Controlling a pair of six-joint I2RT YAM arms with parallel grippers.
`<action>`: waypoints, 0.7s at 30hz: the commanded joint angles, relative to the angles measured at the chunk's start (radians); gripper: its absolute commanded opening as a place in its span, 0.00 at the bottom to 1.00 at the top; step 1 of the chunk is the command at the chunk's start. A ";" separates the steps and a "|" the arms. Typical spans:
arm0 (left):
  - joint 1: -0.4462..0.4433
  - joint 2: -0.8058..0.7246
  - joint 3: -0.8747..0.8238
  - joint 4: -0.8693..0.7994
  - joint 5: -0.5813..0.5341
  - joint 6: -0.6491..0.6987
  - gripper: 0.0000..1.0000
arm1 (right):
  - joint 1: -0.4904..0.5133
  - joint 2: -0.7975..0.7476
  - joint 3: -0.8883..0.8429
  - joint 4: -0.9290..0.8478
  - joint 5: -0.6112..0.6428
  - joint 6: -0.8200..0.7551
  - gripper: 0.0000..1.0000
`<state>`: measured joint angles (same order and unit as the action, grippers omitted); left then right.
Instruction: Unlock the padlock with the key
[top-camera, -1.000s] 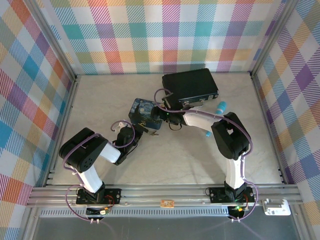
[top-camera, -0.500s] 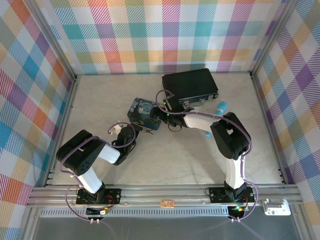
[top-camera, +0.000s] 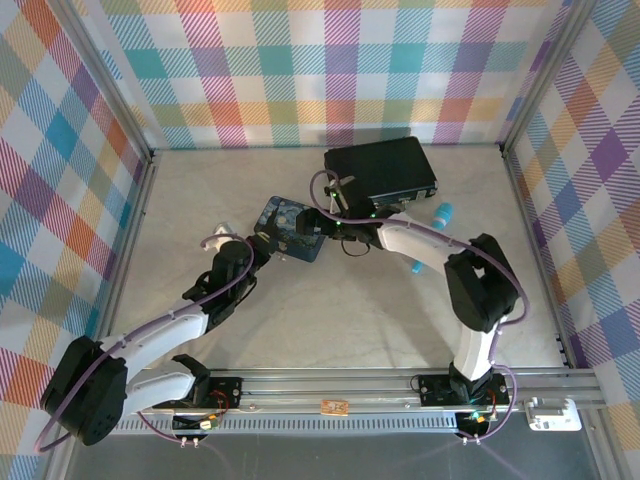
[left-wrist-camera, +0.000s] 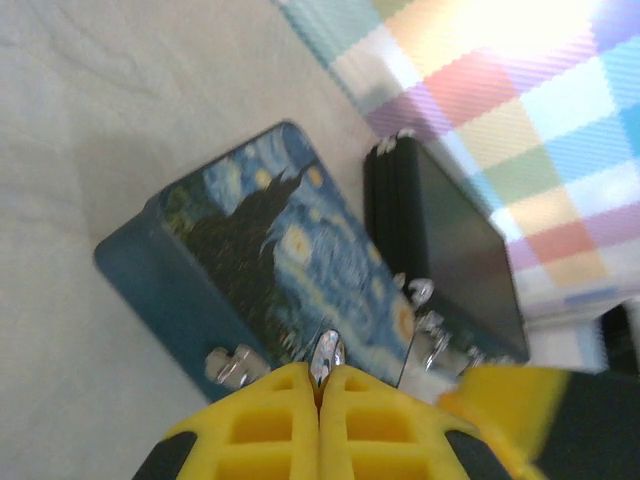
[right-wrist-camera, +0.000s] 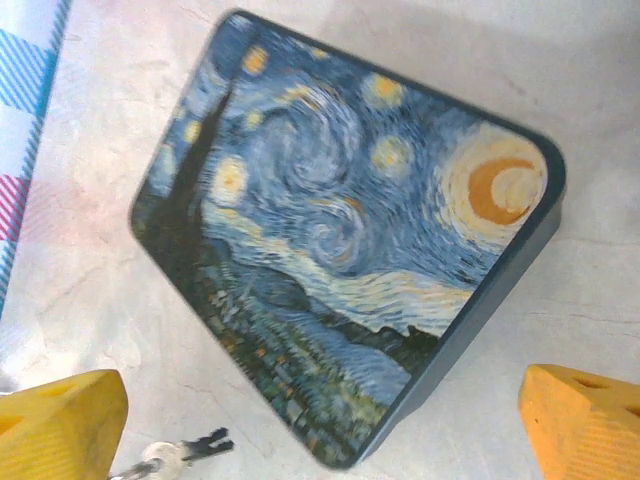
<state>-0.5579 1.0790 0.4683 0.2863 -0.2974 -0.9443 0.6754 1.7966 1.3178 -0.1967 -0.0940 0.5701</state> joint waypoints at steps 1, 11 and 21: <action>-0.010 -0.043 0.036 -0.216 0.084 0.057 0.00 | 0.005 -0.079 0.014 -0.128 0.074 -0.115 0.99; -0.154 0.048 0.178 -0.302 0.245 0.260 0.00 | -0.049 -0.291 -0.170 -0.267 0.218 -0.210 0.99; -0.285 0.383 0.354 -0.189 0.295 0.334 0.00 | -0.177 -0.529 -0.406 -0.236 0.270 -0.204 0.99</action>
<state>-0.8310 1.4151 0.7780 0.0452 -0.0288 -0.6476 0.5293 1.3106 0.9474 -0.4431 0.1520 0.3763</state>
